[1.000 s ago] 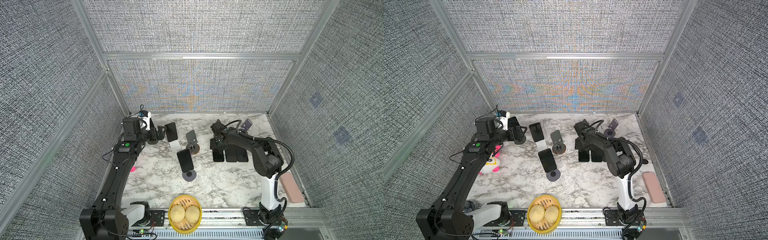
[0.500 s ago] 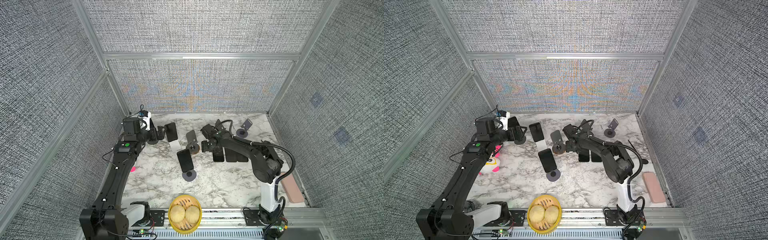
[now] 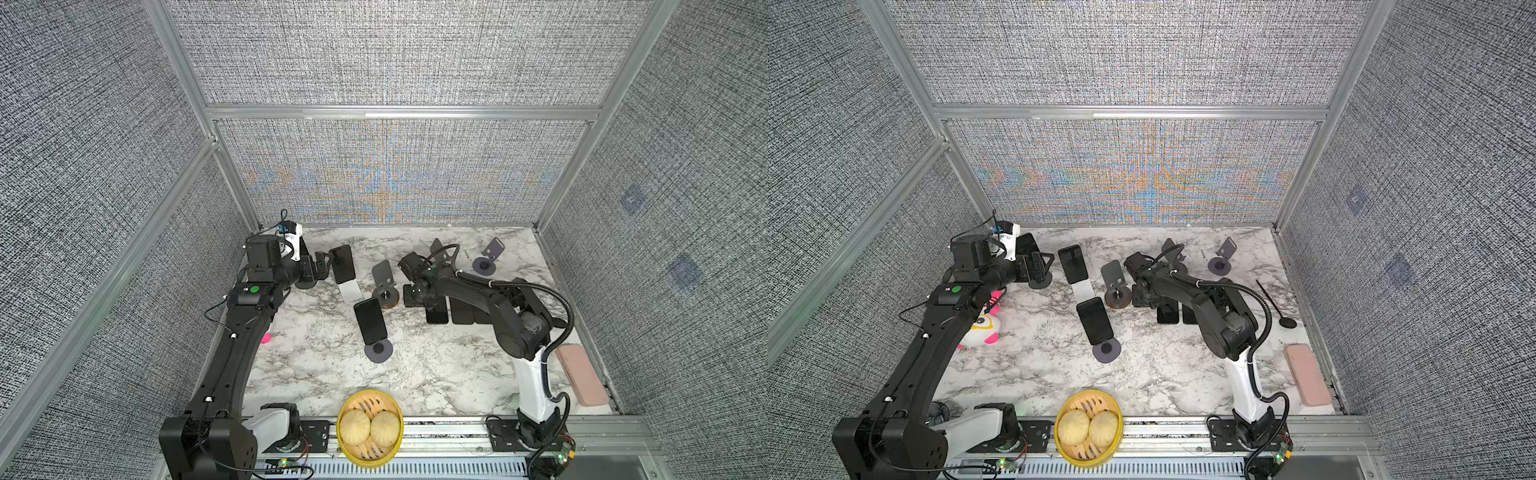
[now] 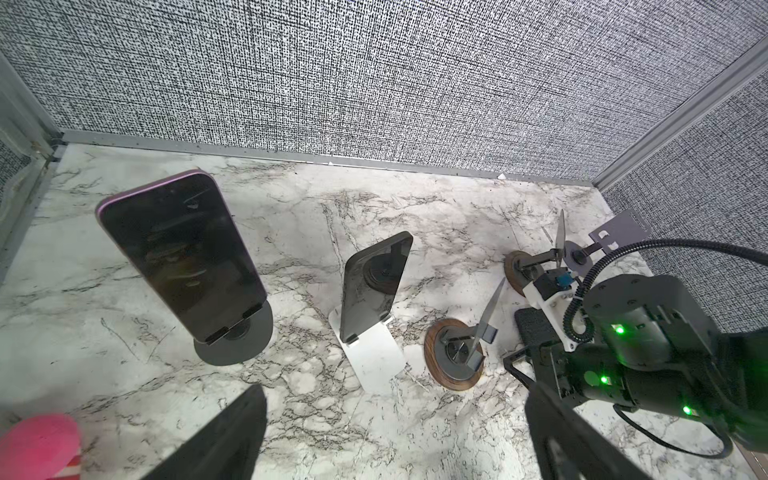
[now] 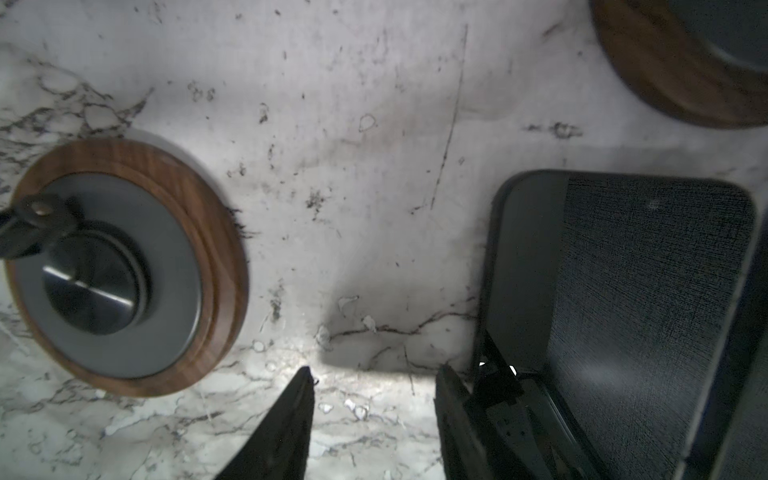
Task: Remove the phone from the phone stand
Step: 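Open the right gripper and raise it off the placed phone, then move the right gripper to the phone on the gray stand nearer the robot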
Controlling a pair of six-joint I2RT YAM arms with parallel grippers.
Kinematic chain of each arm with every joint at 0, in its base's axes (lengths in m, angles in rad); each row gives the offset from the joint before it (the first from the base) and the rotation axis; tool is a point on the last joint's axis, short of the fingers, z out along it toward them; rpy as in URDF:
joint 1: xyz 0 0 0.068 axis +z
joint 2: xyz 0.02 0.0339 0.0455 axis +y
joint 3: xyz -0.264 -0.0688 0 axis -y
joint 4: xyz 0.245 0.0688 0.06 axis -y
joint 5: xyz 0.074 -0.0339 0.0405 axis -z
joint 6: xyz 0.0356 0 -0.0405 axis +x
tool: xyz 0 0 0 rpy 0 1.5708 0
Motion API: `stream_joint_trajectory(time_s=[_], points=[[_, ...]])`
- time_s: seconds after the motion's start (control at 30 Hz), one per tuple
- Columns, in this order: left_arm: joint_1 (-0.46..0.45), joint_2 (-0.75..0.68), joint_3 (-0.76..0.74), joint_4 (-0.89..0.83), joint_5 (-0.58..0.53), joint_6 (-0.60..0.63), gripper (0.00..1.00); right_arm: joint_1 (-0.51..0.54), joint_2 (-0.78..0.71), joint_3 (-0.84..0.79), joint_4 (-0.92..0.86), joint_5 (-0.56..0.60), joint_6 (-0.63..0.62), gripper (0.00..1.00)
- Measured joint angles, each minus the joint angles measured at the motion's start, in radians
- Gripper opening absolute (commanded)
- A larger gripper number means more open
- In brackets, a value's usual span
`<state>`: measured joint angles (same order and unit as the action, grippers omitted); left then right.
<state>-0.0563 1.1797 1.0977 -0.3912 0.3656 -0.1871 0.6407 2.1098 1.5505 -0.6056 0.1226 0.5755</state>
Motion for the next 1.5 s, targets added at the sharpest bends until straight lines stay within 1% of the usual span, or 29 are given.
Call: stream_joint_trajectory(time_s=[0.73,1.13,1.2,1.33,1.5], points=[[0.000,0.002,0.000,0.000,0.000,0.000,0.98,-0.027,-0.003,-0.028,0.025,0.026,-0.001,0.48],[0.000,0.002,0.000,0.000,0.000,0.000,0.98,-0.031,-0.003,-0.022,-0.002,0.026,-0.045,0.49],[0.000,0.002,0.000,0.000,0.000,0.000,0.98,-0.031,-0.003,-0.019,-0.010,0.021,-0.055,0.52],[0.000,0.002,0.000,0.000,0.000,0.000,0.98,-0.031,-0.016,-0.019,-0.015,-0.006,-0.075,0.61],[0.000,0.002,0.000,0.000,-0.001,0.003,0.98,-0.020,-0.099,-0.040,-0.008,-0.024,-0.095,0.71]])
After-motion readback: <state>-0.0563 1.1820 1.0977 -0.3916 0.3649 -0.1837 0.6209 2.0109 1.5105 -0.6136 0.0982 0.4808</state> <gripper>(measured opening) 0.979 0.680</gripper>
